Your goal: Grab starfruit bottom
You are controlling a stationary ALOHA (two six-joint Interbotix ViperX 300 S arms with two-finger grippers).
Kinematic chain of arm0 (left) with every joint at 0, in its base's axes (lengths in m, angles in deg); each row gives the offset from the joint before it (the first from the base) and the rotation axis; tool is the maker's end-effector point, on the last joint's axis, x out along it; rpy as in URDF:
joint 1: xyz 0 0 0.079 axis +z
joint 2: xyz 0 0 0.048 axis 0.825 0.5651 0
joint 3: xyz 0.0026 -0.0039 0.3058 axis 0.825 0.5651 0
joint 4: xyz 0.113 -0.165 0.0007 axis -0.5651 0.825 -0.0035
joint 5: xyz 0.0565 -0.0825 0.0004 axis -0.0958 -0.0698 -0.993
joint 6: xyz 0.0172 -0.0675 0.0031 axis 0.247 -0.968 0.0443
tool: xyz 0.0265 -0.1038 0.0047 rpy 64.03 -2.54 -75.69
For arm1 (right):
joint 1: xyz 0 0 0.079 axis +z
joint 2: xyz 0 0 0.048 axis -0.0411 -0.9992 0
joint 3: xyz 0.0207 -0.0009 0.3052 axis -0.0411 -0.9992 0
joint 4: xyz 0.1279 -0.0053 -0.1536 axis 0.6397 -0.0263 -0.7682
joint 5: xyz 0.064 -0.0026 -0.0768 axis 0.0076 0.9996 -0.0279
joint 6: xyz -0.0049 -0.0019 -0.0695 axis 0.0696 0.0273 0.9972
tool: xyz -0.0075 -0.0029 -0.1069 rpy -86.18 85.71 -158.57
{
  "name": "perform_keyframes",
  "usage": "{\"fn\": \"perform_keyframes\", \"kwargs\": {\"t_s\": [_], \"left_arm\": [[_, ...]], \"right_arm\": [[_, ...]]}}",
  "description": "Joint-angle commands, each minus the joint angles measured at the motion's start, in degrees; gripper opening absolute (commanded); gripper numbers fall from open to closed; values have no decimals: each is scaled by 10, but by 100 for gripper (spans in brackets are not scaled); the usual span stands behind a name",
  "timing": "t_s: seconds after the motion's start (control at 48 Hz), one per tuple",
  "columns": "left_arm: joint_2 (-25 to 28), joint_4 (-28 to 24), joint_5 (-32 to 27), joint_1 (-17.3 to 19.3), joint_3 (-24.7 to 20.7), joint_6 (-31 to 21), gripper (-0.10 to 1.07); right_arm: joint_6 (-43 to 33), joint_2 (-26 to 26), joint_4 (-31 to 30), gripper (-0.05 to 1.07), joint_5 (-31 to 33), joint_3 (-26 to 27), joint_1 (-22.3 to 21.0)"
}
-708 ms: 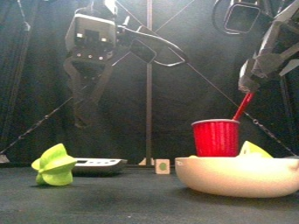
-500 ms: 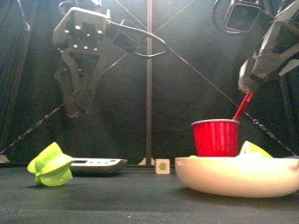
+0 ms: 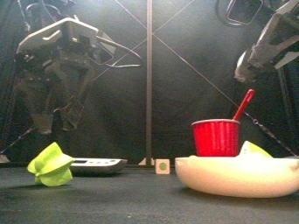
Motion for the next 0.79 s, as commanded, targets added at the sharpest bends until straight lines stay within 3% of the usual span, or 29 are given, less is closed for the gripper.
{"fn": "perform_keyframes", "kwargs": {"t_s": [0.0,0.146,0.583,0.771], "left_arm": [[7,-2,9,-11,-17,-11,95],[25,-8,9,-25,-33,-46,95],[35,-25,19,-33,-4,-100,96],[51,-31,49,-29,3,-120,96]], "right_arm": [[1,11,-3,74,-3,4,-5],[0,11,-1,74,-3,3,-6],[0,9,-2,74,-5,3,-6],[0,4,-1,74,-5,2,-5]]}}
